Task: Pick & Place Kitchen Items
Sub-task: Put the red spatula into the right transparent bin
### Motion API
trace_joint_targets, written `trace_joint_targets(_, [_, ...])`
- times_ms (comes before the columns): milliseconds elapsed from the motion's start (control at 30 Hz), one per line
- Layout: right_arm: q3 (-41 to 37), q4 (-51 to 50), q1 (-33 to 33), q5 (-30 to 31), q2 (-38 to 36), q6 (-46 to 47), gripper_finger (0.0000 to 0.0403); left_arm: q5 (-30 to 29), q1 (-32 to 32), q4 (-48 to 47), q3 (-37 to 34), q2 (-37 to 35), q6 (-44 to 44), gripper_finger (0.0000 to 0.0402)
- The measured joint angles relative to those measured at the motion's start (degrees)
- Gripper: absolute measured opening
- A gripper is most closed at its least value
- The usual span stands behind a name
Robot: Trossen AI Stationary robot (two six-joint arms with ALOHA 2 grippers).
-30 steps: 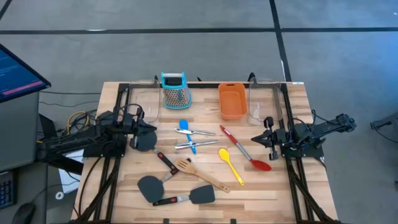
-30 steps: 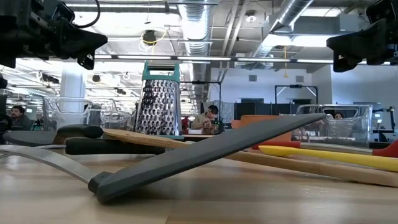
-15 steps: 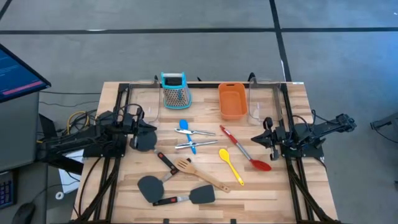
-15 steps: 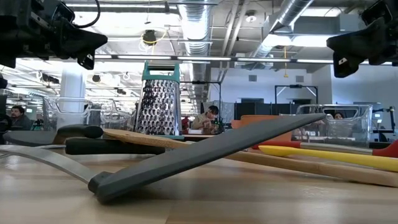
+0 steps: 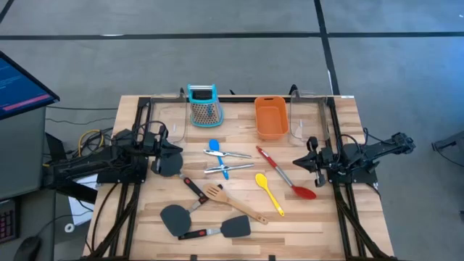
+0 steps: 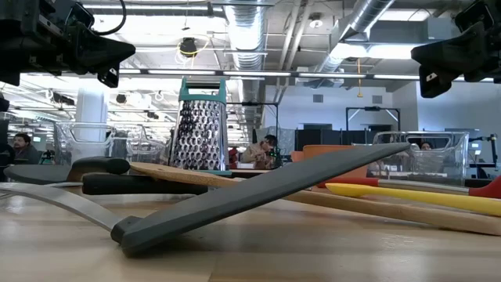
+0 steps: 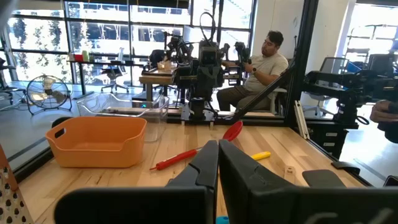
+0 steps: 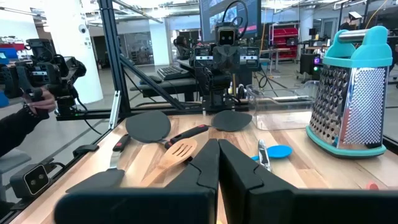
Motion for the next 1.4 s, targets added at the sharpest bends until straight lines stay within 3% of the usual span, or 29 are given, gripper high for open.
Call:
trace_joint_targets(833, [0.7,3.4,0.0,0.4,0.0,-1.5,0.0,0.0,0.0,0.5,0.0,0.0,0.7,0.0003])
trace_joint_targets(1233, [6.8,-2.2,0.0,8.2,0.2,-1.5,0.0,0.0,0.0,0.6,0.0,0.0,0.7,0.0003])
trace_joint_targets(1400, [9.2,-2.2,0.0,10.5,3.5,-1.5,0.0,0.0,0.0,0.6,0.0,0.0,0.7,0.0003])
